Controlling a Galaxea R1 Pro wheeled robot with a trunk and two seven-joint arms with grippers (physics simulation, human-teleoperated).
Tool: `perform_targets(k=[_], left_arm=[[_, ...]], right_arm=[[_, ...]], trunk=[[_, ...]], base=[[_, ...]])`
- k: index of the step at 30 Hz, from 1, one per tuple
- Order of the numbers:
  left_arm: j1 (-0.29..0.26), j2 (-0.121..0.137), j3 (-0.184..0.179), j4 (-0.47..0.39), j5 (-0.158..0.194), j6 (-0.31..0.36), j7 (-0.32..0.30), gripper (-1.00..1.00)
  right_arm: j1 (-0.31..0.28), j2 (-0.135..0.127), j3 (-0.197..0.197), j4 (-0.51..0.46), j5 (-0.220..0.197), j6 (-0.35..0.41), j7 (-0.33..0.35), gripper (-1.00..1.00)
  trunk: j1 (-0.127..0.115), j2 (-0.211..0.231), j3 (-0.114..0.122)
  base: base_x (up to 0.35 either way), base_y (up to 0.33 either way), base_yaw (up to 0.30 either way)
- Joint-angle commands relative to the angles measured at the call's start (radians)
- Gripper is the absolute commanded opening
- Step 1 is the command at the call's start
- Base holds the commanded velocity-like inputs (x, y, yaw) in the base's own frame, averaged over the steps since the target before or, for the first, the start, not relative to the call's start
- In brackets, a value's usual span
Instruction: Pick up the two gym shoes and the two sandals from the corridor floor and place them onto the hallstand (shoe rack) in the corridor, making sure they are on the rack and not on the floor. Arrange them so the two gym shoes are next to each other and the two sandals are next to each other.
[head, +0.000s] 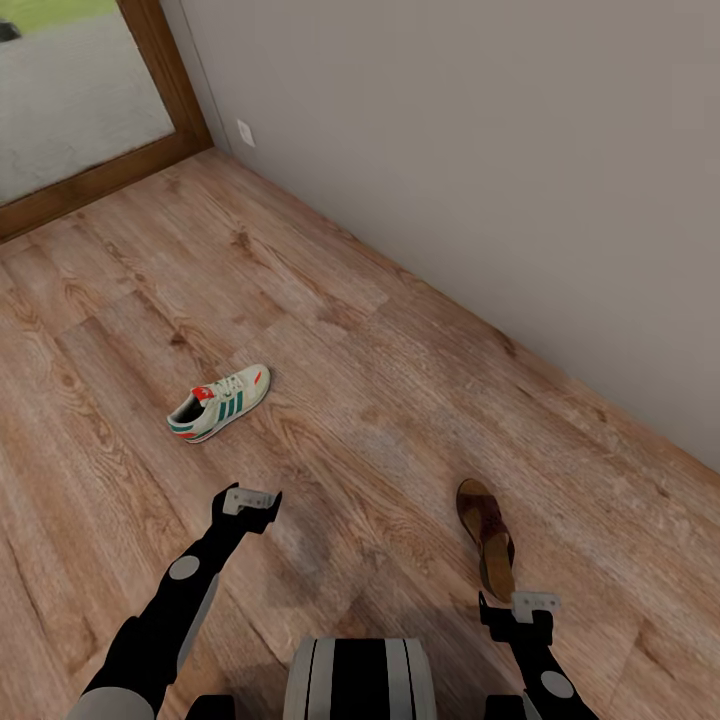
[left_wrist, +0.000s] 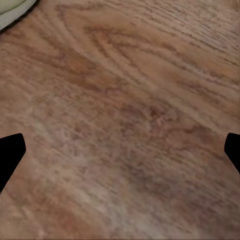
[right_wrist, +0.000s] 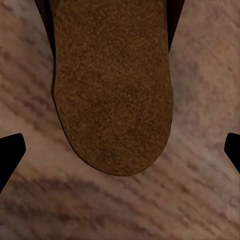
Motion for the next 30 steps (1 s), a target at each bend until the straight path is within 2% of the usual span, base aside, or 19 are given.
perform_targets(k=[1, 7, 30], left_arm=[[0.000, -0.001, 0.003, -0.001, -0.010, -0.005, -0.005, 1.00], [0.000, -0.001, 0.003, -0.002, -0.010, -0.004, -0.005, 1.00], [0.000, -0.001, 0.003, -0.002, -0.011, -0.005, -0.005, 1.00]], right_arm=[[0.000, 0.000, -0.001, 0.001, 0.004, -0.003, -0.003, 1.00], [0.000, 0.000, -0.001, 0.001, 0.004, -0.003, -0.003, 1.00], [0.000, 0.000, -0.001, 0.001, 0.004, -0.003, -0.003, 1.00]], trunk=[[0.000, 0.000, 0.000], [0.000, 0.000, 0.000], [0.000, 0.000, 0.000]], base=[[0.110, 0.000, 0.000], [0.133, 0.000, 0.000], [0.026, 0.000, 0.000]])
